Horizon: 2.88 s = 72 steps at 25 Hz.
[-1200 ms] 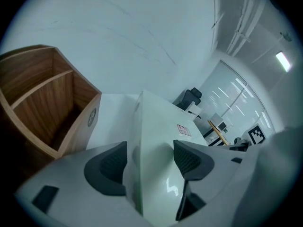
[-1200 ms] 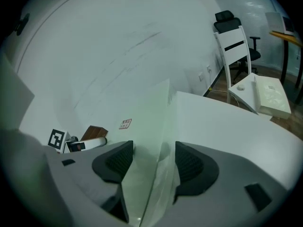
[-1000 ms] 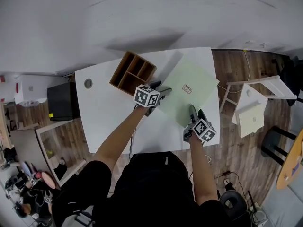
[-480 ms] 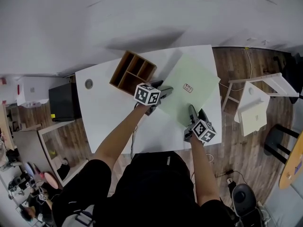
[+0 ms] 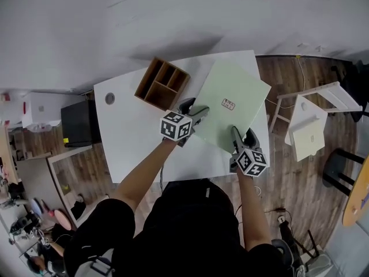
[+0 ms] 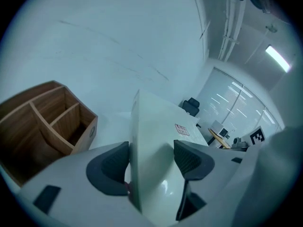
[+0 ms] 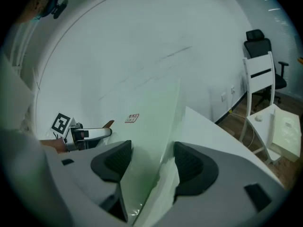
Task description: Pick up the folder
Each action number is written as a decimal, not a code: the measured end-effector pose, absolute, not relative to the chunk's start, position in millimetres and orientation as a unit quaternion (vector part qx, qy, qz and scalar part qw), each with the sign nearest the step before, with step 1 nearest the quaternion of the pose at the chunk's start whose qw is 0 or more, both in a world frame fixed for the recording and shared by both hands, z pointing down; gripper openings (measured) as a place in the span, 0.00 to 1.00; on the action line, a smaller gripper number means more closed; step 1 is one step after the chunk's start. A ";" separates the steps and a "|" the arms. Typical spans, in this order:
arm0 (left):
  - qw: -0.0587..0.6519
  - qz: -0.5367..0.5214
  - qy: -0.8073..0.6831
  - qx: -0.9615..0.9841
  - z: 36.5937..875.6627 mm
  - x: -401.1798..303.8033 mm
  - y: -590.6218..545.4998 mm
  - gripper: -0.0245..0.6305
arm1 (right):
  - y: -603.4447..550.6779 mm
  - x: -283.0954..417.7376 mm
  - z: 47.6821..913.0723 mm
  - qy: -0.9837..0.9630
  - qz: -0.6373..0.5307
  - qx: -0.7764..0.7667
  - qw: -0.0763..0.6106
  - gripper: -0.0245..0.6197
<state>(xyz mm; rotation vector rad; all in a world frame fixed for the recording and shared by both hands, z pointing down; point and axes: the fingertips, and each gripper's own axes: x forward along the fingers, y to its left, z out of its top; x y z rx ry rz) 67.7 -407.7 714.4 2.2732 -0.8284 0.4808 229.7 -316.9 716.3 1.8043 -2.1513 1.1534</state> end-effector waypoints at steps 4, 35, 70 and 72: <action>0.309 0.152 -0.343 0.874 677.3 63.1 -385.6 0.50 | -304.1 229.9 682.1 -0.731 0.344 0.586 0.053 0.49; 0.204 0.054 -0.518 0.829 524.2 -61.5 -118.3 0.50 | -105.6 121.7 539.6 -0.858 0.203 0.470 0.026 0.49; 0.130 -0.030 -0.585 0.800 464.2 -303.7 -50.0 0.50 | -69.5 -121.0 468.8 -0.903 0.117 0.412 0.036 0.49; 0.129 -0.032 -0.584 0.801 464.4 -309.1 -49.4 0.50 | -68.9 -126.1 468.6 -0.903 0.114 0.413 0.035 0.49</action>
